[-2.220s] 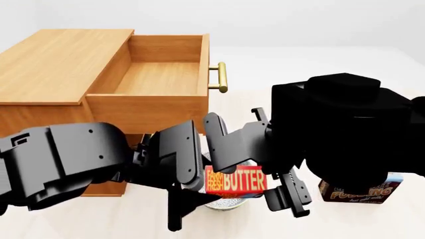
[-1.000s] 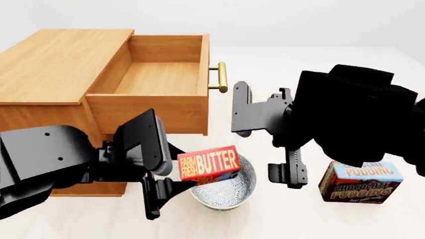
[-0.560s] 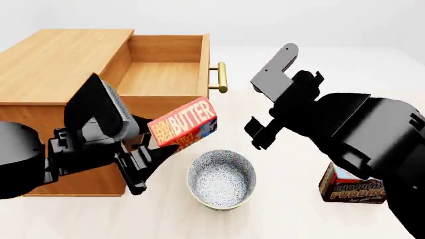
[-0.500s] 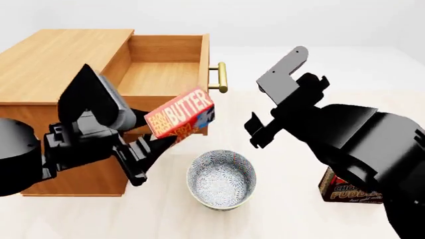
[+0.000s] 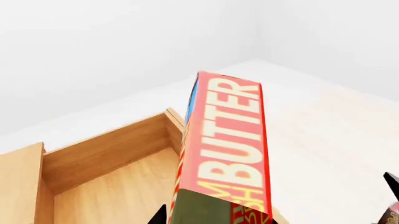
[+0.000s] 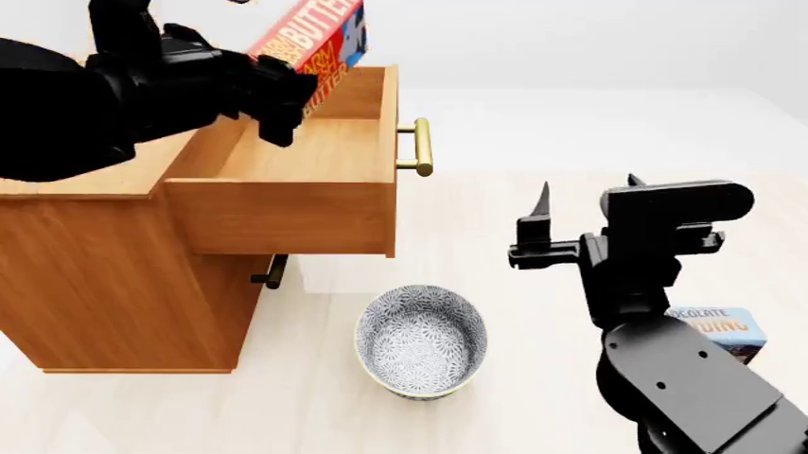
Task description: Put the butter at the back in the top drawer of the cabinet and close it.
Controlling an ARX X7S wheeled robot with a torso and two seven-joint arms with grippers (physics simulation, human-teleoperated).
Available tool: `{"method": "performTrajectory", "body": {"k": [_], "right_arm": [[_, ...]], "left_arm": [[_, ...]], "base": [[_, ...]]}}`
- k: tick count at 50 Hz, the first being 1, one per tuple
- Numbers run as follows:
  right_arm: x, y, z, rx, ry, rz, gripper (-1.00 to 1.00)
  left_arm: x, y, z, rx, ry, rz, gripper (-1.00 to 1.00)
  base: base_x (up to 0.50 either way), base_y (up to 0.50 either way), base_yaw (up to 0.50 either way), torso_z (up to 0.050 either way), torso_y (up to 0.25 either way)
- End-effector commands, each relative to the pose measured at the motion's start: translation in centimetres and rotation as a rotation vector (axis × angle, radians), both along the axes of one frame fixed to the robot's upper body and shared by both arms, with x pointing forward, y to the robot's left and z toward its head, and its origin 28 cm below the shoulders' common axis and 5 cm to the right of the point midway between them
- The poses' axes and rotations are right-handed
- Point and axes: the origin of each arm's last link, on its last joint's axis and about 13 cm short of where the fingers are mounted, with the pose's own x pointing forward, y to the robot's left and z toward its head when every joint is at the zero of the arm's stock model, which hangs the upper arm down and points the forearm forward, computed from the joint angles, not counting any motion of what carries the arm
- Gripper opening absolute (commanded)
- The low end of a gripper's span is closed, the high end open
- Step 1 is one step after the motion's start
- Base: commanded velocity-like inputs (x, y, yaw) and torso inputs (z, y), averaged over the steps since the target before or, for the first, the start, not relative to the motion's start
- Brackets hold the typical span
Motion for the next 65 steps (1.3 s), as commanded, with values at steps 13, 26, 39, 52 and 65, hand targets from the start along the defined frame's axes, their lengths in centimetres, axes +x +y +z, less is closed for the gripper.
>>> {"method": "performTrajectory", "body": {"k": [13, 26, 39, 52, 65], "right_arm": [[-0.3, -0.2, -0.4, 0.084, -0.135, -0.053, 1.00], [-0.5, -0.3, -0.3, 0.080, -0.164, -0.068, 1.00], [-0.4, -0.4, -0.5, 0.073, -0.162, -0.077, 1.00], [-0.6, -0.5, -0.7, 0.073, -0.161, -0.080, 1.00], [-1.0, -0.5, -1.2, 0.068, -0.161, -0.084, 1.00]], "left_arm": [[8.3, -3.1, 5.3, 0.036, 0.028, 0.165, -1.00], [9.3, -3.5, 3.0, 0.064, 0.076, 0.202, -1.00], [10.0, -3.6, 0.5, 0.064, 0.125, 0.208, -1.00], [10.1, -3.6, -1.5, 0.039, 0.198, 0.196, -1.00], [10.1, -3.8, -2.9, 0.055, 0.253, 0.219, -1.00]], "base": [[0.00, 0.00, 0.00, 0.001, 0.001], [0.00, 0.00, 0.00, 0.000, 0.002], [0.00, 0.00, 0.00, 0.001, 0.002], [0.00, 0.00, 0.00, 0.000, 0.001], [0.00, 0.00, 0.00, 0.001, 0.001]]}}
